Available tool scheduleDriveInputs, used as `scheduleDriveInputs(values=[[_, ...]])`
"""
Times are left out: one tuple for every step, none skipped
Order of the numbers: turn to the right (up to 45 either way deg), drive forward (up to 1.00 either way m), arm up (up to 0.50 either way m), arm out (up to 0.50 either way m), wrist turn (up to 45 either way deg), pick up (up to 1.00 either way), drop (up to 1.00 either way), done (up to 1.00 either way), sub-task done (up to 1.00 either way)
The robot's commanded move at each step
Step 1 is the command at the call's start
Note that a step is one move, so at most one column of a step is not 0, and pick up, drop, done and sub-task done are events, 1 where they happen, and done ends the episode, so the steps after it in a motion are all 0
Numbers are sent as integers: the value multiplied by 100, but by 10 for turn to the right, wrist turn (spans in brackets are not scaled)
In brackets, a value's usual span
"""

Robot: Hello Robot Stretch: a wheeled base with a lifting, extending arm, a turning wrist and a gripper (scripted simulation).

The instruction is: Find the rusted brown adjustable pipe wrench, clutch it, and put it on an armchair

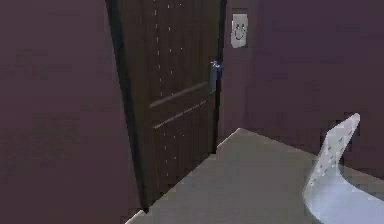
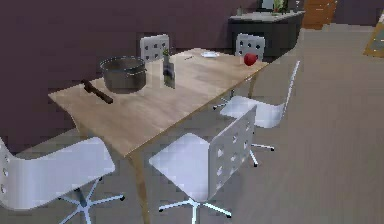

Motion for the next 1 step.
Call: scheduleDriveInputs(values=[[-210,0,0,0,0,0,0,0,0]])
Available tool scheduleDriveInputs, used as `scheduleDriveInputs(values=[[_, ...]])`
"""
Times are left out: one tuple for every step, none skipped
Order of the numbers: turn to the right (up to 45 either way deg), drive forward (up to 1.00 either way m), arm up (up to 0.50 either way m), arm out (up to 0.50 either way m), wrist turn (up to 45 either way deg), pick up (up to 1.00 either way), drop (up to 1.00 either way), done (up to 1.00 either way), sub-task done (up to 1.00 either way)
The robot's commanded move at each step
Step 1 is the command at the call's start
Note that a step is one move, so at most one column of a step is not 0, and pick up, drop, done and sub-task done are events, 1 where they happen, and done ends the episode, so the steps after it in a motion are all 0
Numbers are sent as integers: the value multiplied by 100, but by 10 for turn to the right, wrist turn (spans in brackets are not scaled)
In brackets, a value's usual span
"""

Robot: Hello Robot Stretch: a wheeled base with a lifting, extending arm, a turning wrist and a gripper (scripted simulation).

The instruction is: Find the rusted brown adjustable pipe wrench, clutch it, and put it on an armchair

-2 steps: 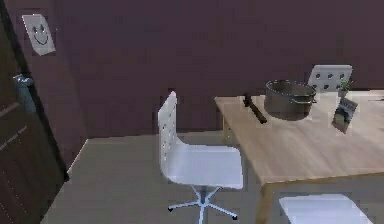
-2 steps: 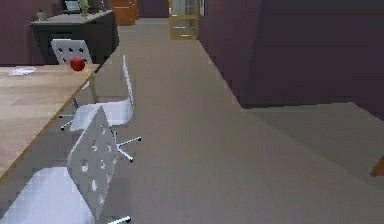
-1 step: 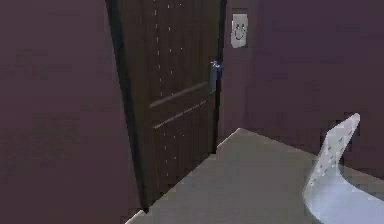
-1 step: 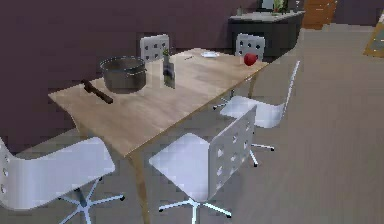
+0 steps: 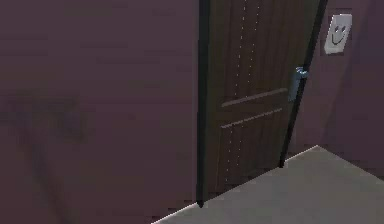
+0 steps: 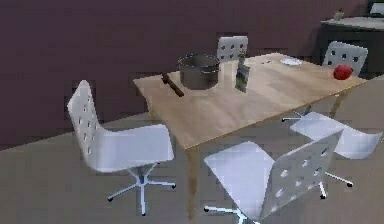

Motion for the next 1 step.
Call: scheduleDriveInputs(values=[[-30,0,0,0,0,0,0,0,0]])
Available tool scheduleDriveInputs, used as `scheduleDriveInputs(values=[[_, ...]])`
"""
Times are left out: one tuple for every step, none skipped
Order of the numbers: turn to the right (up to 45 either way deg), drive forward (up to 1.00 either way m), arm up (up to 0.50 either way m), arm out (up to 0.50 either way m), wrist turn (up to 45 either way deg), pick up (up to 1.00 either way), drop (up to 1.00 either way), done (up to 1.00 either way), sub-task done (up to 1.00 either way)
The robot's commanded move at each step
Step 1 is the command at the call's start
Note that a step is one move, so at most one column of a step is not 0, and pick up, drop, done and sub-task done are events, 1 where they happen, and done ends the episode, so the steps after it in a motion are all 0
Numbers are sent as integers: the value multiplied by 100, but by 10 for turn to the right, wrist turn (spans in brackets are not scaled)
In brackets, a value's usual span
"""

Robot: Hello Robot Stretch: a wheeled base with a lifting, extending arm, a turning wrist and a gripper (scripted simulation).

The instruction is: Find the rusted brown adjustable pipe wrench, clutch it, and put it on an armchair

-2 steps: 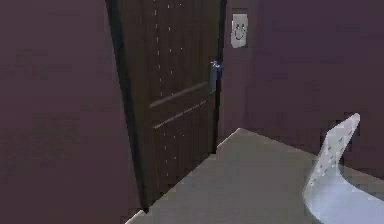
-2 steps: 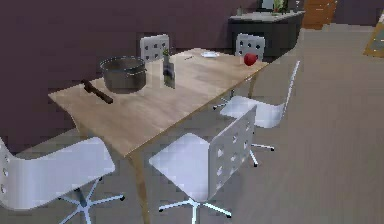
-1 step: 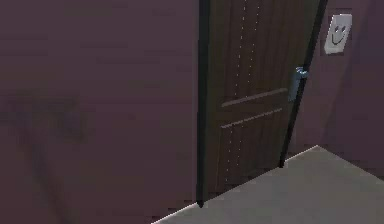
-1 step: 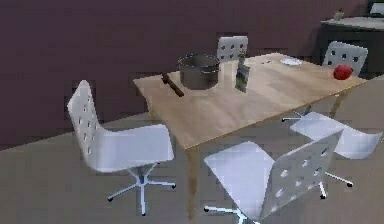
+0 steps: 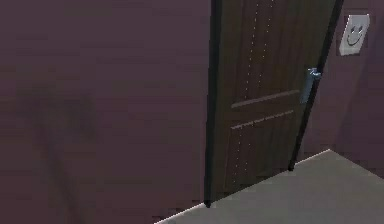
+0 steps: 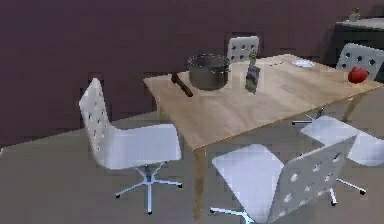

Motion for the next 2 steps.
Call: scheduleDriveInputs(values=[[450,0,0,0,0,0,0,0,0],[450,0,0,0,0,0,0,0,0]])
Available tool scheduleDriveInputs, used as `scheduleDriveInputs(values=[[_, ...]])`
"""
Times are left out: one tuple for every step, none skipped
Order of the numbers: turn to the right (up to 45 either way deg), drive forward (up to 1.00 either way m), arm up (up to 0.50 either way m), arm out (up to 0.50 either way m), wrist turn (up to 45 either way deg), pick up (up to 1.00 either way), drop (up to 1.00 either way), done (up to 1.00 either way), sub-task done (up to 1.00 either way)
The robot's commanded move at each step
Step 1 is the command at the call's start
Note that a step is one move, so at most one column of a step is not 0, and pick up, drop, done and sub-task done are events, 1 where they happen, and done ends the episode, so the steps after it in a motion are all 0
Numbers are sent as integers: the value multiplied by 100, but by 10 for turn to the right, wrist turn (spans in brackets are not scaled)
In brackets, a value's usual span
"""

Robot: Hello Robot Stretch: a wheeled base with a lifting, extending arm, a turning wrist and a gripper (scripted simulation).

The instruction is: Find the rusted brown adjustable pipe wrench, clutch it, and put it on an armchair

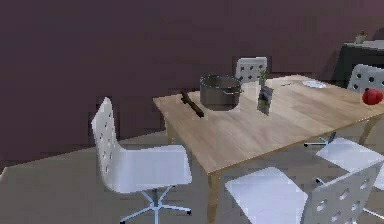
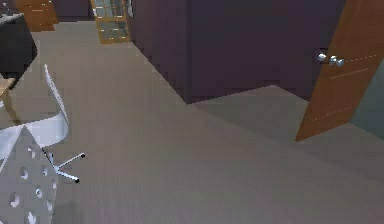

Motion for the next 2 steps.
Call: scheduleDriveInputs(values=[[60,0,0,0,0,0,0,0,0],[30,0,0,0,0,0,0,0,0]])
